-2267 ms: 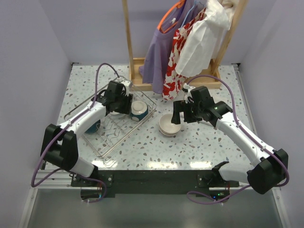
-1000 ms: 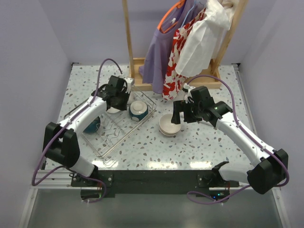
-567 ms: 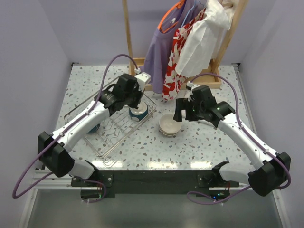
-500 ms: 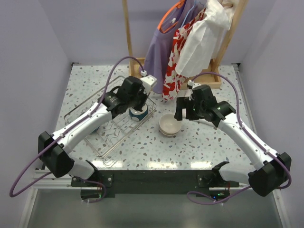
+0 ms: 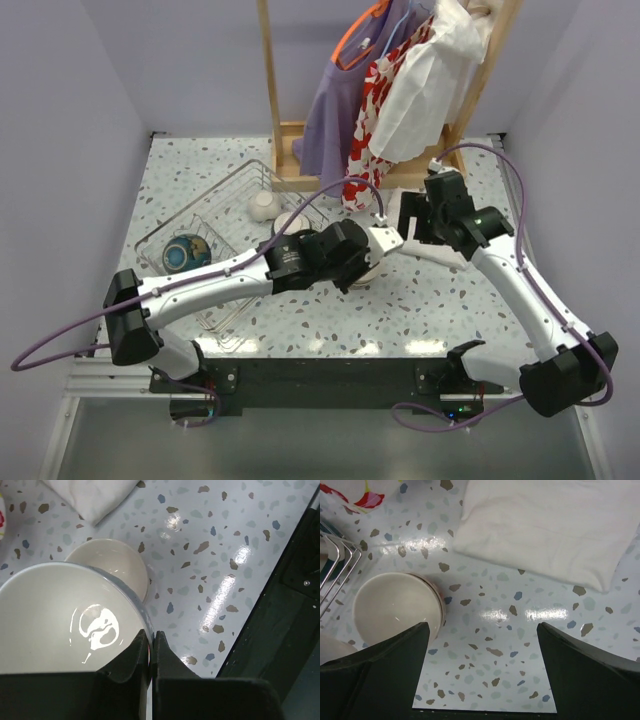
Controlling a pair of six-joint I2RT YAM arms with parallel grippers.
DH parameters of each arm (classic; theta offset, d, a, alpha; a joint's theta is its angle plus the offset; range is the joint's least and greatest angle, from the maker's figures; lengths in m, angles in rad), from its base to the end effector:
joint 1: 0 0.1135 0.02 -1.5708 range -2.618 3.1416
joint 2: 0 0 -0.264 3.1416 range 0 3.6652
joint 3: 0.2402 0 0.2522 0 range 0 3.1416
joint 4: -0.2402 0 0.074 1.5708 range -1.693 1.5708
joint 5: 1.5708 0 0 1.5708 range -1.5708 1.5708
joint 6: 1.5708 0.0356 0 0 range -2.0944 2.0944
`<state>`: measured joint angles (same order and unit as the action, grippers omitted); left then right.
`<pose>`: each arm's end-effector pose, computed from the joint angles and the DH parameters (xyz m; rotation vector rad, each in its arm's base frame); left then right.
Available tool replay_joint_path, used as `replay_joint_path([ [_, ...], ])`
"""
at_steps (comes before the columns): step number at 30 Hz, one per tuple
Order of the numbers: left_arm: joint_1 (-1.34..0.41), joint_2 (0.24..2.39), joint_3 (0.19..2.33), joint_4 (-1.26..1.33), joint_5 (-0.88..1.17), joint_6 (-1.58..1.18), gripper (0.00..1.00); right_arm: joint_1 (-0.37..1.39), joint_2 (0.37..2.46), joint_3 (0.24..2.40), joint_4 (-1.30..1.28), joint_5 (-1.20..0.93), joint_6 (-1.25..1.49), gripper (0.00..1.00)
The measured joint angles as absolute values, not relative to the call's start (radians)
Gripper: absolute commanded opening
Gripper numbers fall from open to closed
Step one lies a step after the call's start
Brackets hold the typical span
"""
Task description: Unload the bowls from the dish rack
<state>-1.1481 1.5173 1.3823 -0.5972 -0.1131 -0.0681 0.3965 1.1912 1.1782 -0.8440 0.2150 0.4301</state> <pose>0.1423 -0.3066 0.3305 1.1561 2.0438 -0.4887 0.2235 0.0853 0.3333 0.1371 2.4013 0.1224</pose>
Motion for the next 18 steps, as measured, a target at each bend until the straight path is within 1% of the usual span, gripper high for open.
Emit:
replay_joint_path([
  [4, -1.196, 1.518, 1.345, -0.576, -0.113, -0.066, 0.0, 0.313, 1.182, 1.178, -0.858, 0.11, 0.429, 0.92],
  [12, -1.22, 1.518, 1.305, -0.562, -0.108, -0.011, 0.0, 0.309, 1.205, 1.261, -0.89, -0.227, 0.434, 0.87],
  [15, -1.222, 1.518, 1.304, -0.562, -0.101, 0.007, 0.0, 0.333, 1.213, 1.304, -0.896, -0.302, 0.426, 0.87],
  [18, -1.223, 1.52, 1.305, -0.563, -0.091, 0.025, 0.0, 0.423, 1.241, 1.356, -0.914, -0.305, 0.411, 0.87],
])
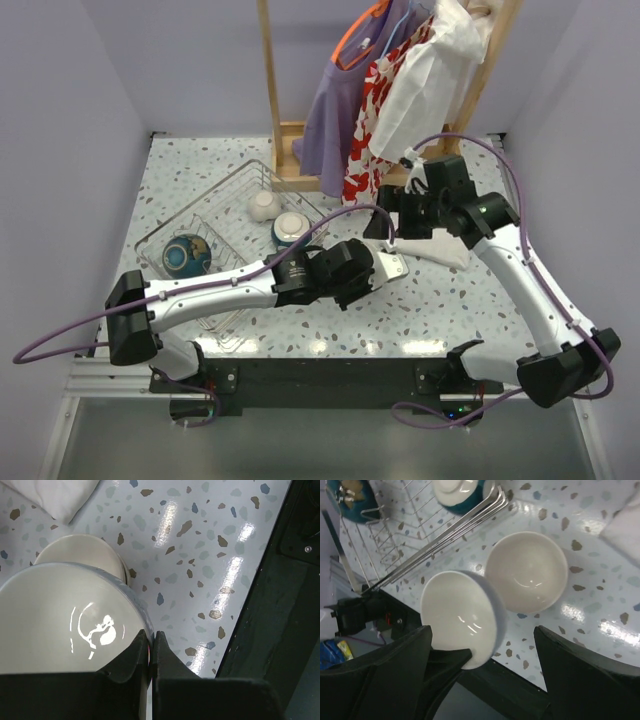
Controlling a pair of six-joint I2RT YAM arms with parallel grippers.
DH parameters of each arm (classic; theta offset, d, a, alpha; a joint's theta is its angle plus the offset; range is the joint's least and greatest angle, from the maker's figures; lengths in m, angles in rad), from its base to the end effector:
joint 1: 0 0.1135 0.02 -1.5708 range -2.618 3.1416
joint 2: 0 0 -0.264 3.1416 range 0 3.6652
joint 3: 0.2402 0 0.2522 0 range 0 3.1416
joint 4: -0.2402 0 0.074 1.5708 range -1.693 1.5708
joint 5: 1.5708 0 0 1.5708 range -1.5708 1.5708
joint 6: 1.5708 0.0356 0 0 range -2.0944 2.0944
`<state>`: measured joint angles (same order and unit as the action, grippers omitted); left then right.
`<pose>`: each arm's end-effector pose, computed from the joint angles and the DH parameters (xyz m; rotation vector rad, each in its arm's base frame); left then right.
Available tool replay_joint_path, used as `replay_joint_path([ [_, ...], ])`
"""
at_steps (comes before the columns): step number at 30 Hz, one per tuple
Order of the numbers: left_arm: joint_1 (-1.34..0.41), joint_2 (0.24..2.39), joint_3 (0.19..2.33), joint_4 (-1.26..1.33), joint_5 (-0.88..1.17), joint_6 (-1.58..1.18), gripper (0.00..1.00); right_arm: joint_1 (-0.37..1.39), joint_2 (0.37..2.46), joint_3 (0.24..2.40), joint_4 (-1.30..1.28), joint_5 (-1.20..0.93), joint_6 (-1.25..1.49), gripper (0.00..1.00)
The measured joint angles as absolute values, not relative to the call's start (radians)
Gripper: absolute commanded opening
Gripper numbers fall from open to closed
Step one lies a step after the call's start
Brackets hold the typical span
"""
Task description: Unload the bowls from the dish rack
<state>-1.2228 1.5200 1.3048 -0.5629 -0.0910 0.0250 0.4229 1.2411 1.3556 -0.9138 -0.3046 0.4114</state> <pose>0.1179 -0.3154 0.3066 1.3627 1.9713 -0.4752 0.2202 0.1108 0.3735 -0.1669 2.4508 0.7474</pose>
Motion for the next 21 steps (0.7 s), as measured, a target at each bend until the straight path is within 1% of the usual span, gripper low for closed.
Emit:
replay_joint_path([
  [4, -1.224, 1.523, 1.308, -0.564, -0.079, 0.047, 0.0, 0.546, 1.298, 1.374, -0.941, -0.27, 0.408, 0.85],
  [9, -1.225, 1.524, 1.312, -0.569, -0.067, 0.062, 0.0, 0.554, 1.316, 1.362, -0.968, -0.19, 0.41, 0.81],
  [11, -1.225, 1.524, 1.315, -0.569, -0.061, 0.066, 0.0, 0.556, 1.317, 1.356, -0.971, -0.17, 0.41, 0.81],
  [16, -1.225, 1.524, 1.317, -0.564, -0.056, 0.072, 0.0, 0.583, 1.341, 1.331, -0.973, -0.138, 0.409, 0.75],
  [19, -1.225, 1.524, 1.317, -0.563, -0.054, 0.072, 0.0, 0.595, 1.357, 1.304, -0.972, -0.12, 0.407, 0.62],
  [20, -1.225, 1.524, 1.317, -0.563, -0.051, 0.072, 0.0, 0.596, 1.361, 1.296, -0.971, -0.118, 0.406, 0.51],
  [21, -1.225, 1.524, 1.317, -0.563, -0.048, 0.072, 0.0, 0.596, 1.363, 1.289, -0.97, -0.114, 0.406, 0.45],
])
